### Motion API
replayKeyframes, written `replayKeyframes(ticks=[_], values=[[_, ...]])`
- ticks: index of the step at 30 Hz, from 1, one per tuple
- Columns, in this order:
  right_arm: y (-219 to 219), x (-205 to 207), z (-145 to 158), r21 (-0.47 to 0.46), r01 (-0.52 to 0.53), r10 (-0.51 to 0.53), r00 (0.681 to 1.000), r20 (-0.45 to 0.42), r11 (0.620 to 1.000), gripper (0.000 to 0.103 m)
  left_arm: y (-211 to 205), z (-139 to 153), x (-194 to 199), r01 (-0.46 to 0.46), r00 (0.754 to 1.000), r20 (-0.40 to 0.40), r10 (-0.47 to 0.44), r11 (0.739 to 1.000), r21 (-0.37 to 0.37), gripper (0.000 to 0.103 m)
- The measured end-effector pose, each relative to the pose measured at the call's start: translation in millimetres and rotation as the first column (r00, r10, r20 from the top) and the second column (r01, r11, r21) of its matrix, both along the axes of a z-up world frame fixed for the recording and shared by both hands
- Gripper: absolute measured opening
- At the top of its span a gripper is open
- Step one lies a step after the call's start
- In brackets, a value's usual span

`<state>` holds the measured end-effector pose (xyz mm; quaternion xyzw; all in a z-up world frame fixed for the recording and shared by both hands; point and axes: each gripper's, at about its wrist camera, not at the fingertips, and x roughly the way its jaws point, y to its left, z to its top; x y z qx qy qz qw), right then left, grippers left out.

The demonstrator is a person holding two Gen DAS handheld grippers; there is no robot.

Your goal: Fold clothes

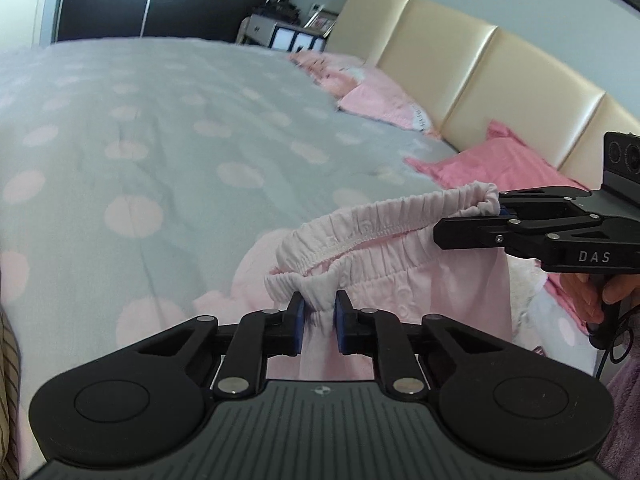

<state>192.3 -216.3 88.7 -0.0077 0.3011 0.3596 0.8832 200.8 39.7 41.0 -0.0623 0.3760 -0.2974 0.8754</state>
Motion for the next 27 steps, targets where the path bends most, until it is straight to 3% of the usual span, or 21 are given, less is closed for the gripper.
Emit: replayKeyframes(ticks=[7,12,18,22,23,25,27], values=[[-33.8,-7.5,11.9,0.016,0.120,-0.121,0.993,0.012,0.993,0.018,-30.7,8.0,3.0,0.042,0.998,0.056,-0.042,0.999,-0.001,0.013],[-40.3,20.2,-17.6,-0.013,0.199,-0.199,0.978,-0.054,0.980,0.019,-46.2,-12.4,20.2,0.030,0.999,0.029,-0.031,0.998,0.058,0.013],[-25.5,53.7,-56.9,-0.078,0.210,-0.217,0.971,-0.102,0.975,0.020,-49.3,-45.4,37.8,0.002,1.000,-0.029,0.001,0.994,0.105,0.013],[-20.5,67.1,-72.7,-0.113,0.219,-0.234,0.962,-0.139,0.969,0.029,-47.5,-60.1,44.6,-0.005,0.997,-0.074,0.015,0.992,0.125,0.014],[-20.0,69.1,-74.4,-0.117,0.222,-0.239,0.960,-0.149,0.968,0.032,-45.9,-62.0,45.4,-0.008,0.996,-0.086,0.019,0.992,0.128,0.016],[-20.7,70.3,-73.1,-0.127,0.228,-0.247,0.955,-0.162,0.965,0.037,-43.7,-61.9,45.6,-0.010,0.995,-0.101,0.024,0.990,0.142,0.032],[-23.4,66.5,-68.1,-0.144,0.230,-0.252,0.955,-0.158,0.962,0.039,-41.7,-57.1,42.5,-0.017,0.995,-0.092,0.031,0.988,0.152,0.041]])
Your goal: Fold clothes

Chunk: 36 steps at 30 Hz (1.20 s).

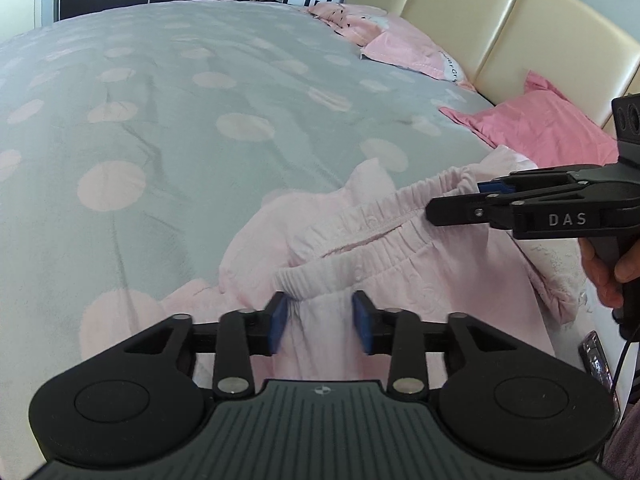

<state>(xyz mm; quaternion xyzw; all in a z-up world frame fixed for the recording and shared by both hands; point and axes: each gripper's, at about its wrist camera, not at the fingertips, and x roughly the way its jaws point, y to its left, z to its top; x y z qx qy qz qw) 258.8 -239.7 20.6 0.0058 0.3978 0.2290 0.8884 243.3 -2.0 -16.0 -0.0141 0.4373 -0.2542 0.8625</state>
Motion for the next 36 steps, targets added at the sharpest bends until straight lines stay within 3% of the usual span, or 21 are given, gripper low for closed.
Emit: replayKeyframes(ticks=[8,13,19,24,32,36], values=[[-19.7,-43.6,29.0,-0.007,-0.045,0.045,0.999,0.006,0.999,0.044,3.1,27.2,-29.7,0.004,0.999,0.045,-0.005,1.000,0.024,0.044],[-17.8,-100.8,37.7,-0.068,-0.178,0.180,0.983,0.024,0.982,0.044,-4.5,43.1,-66.8,0.067,0.995,0.063,-0.071,0.996,0.056,0.044],[-9.5,-182.9,24.9,-0.138,-0.355,0.355,0.934,-0.026,0.925,0.043,-16.6,51.2,-132.2,0.207,0.974,0.065,-0.215,0.972,0.111,0.044],[0.5,-243.4,-4.2,-0.230,-0.440,0.427,0.898,-0.106,0.868,0.042,-28.5,42.9,-194.7,0.348,0.934,0.022,-0.357,0.921,0.177,0.044],[-20.2,-305.7,-55.2,-0.325,-0.503,0.450,0.864,-0.227,0.801,0.042,-51.3,-11.5,-284.4,0.569,0.822,-0.135,-0.553,0.787,0.238,0.042],[-30.3,-319.0,-58.3,-0.354,-0.493,0.447,0.870,-0.210,0.795,0.042,-49.8,-36.0,-301.5,0.569,0.820,-0.183,-0.542,0.739,0.361,0.040]])
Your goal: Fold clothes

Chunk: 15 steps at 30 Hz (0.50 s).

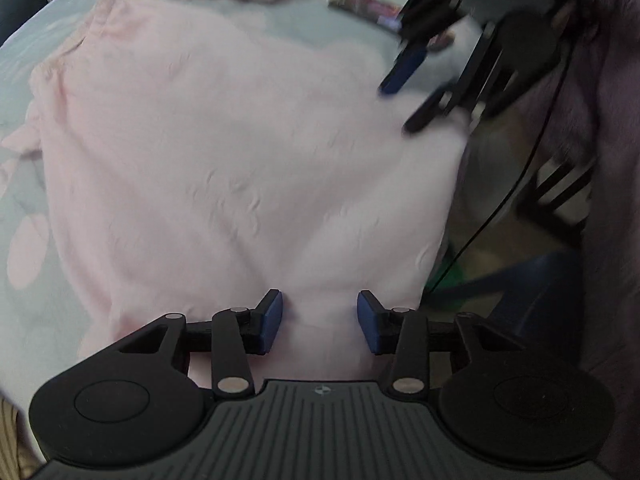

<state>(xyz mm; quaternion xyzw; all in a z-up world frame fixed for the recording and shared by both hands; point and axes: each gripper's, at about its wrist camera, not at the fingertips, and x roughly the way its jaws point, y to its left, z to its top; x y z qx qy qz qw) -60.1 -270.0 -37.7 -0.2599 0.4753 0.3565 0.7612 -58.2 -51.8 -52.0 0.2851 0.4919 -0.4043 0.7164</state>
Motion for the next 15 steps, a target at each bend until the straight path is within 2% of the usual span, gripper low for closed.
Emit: replayKeyframes(ticks=[7,12,15], values=[[-7.4,-21.5,3.7,-0.095,-0.007,0.010,1.000,0.027,0.995,0.042,14.9,6.6,-15.3,-0.074,0.996,0.050,0.071,0.995,0.069,0.040],[6.4,-45.3,20.9,-0.133,-0.066,0.082,0.989,0.121,0.989,0.045,11.5,13.0,-39.4,-0.049,0.987,0.158,0.029,0.991,0.128,0.040],[22.0,-63.8,27.2,-0.136,-0.152,0.175,0.968,0.179,0.979,0.054,6.2,22.9,-58.1,0.000,0.965,0.263,-0.026,0.995,0.097,0.044]])
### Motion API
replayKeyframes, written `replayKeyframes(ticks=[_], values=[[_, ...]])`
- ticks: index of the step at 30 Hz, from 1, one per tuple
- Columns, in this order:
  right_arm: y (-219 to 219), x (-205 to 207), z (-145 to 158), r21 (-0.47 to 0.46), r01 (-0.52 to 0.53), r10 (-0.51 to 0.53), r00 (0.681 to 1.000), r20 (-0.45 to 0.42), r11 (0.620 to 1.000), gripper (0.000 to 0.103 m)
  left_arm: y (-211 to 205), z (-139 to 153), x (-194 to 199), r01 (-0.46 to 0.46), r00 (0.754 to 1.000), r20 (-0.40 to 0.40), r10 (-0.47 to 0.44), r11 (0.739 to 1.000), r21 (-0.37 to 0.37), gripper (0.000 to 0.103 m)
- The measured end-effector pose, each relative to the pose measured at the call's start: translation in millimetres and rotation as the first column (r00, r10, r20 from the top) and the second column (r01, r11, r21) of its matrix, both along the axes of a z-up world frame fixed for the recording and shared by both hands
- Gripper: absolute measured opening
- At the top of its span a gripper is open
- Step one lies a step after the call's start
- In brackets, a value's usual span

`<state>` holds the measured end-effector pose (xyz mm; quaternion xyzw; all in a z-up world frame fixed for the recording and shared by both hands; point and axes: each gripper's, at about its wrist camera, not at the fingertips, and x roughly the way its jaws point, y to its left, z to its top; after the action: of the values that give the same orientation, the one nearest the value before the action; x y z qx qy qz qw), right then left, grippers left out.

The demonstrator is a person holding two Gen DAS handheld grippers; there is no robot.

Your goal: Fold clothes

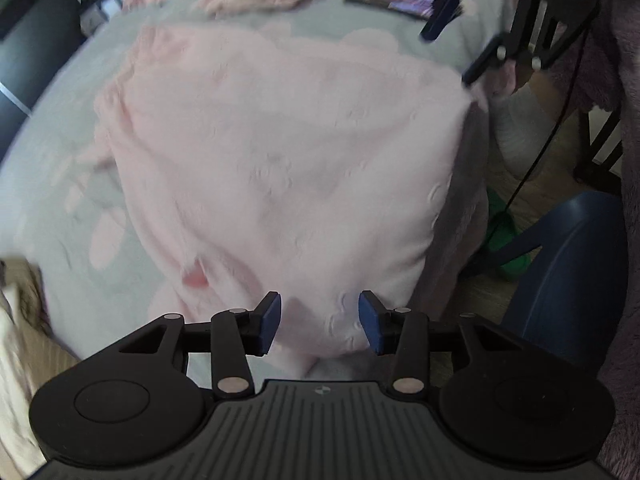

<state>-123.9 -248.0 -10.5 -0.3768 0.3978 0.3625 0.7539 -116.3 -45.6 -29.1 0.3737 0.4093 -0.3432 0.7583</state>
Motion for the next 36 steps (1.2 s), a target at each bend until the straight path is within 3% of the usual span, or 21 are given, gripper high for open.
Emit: replayKeyframes(ticks=[2,4,8,11,14,17,19,26,28,36], values=[[11.2,-7.8,-3.1,-0.007,-0.052,0.052,0.999,0.005,0.999,0.057,-3.7,6.5,-7.4,0.049,0.999,0.026,-0.048,0.997,-0.059,0.055],[20.4,-11.9,-9.2,-0.011,-0.092,0.092,0.996,-0.016,0.996,0.059,-9.4,5.6,-12.9,0.104,0.994,0.023,-0.102,0.992,-0.077,0.058],[37.4,-25.2,-24.8,-0.057,-0.170,0.168,0.985,-0.037,0.984,0.061,-19.8,-16.1,-19.9,0.193,0.981,0.003,-0.193,0.981,-0.009,0.058],[40.2,-26.6,-33.7,-0.094,-0.191,0.192,0.981,-0.006,0.977,0.061,-26.4,-40.2,-19.4,0.212,0.977,-0.035,-0.210,0.976,0.046,0.058],[36.9,-20.9,-36.4,-0.097,-0.179,0.180,0.984,-0.001,0.979,0.059,-25.1,-47.3,-19.6,0.218,0.976,-0.020,-0.217,0.973,0.069,0.058],[32.5,-13.7,-27.1,-0.030,-0.155,0.154,0.987,-0.042,0.987,0.059,-23.7,-46.0,-13.9,0.190,0.982,-0.027,-0.188,0.979,0.068,0.058],[28.3,-8.9,-16.0,0.049,-0.127,0.130,0.989,-0.073,0.991,0.059,-22.3,-42.4,-6.3,0.157,0.986,-0.055,-0.155,0.986,0.047,0.051],[21.7,29.7,13.1,0.287,0.041,-0.012,0.995,-0.103,0.957,0.029,-11.5,-26.9,28.9,-0.002,0.975,-0.222,-0.015,0.997,-0.074,0.046],[25.9,39.5,12.3,0.288,0.060,-0.040,0.996,-0.075,0.956,0.019,-8.6,-25.4,37.6,-0.043,0.964,-0.265,0.015,0.994,-0.100,0.046],[36.9,69.2,-8.5,0.250,0.053,-0.037,0.997,-0.069,0.967,0.017,3.4,-18.9,66.2,-0.179,0.899,-0.430,0.081,0.965,-0.194,0.046]])
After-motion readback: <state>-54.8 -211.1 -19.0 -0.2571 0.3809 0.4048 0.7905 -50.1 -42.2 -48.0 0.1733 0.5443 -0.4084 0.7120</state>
